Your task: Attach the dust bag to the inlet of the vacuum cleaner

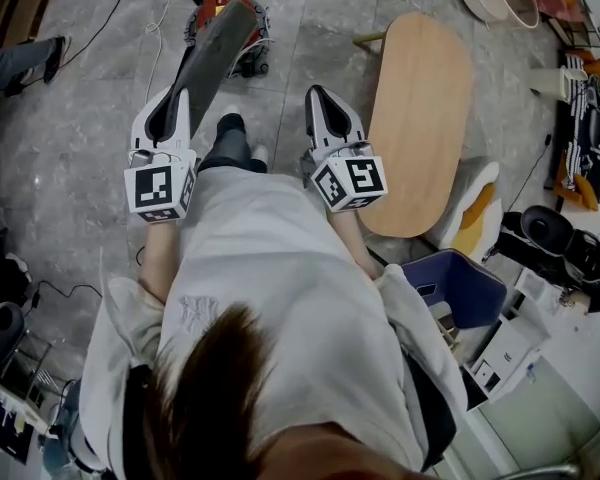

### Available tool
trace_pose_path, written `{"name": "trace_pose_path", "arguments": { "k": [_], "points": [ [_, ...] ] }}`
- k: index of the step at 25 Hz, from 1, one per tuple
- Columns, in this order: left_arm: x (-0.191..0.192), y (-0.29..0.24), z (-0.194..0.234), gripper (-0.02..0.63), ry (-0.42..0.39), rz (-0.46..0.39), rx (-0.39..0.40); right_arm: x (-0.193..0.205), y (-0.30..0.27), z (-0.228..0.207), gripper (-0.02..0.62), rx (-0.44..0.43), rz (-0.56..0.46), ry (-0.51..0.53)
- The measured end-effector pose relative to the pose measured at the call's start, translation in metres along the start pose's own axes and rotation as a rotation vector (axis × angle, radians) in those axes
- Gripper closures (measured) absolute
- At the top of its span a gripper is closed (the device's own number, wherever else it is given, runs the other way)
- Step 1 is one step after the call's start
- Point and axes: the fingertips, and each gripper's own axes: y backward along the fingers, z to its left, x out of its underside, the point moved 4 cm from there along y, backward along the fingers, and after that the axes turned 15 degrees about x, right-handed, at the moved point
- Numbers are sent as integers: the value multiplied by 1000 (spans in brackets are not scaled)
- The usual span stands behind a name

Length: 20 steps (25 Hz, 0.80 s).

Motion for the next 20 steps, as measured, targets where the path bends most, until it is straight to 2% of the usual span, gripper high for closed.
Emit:
{"name": "trace_pose_path", "arguments": {
  "k": [5, 11, 16, 20],
  "points": [
    [-5, -34, 35, 569, -6, 21, 76, -10, -46, 6, 594, 34, 5, 1],
    [-9, -74, 78, 569, -42, 52, 216, -19, -97, 21, 594, 97, 10, 8],
    [-4, -91, 99, 569, -41, 89, 326, -16, -110, 32, 594, 141, 32, 9],
    [3, -95, 105, 569, -30, 114, 373, -15, -118, 39, 594, 141, 56, 24]
  ]
}}
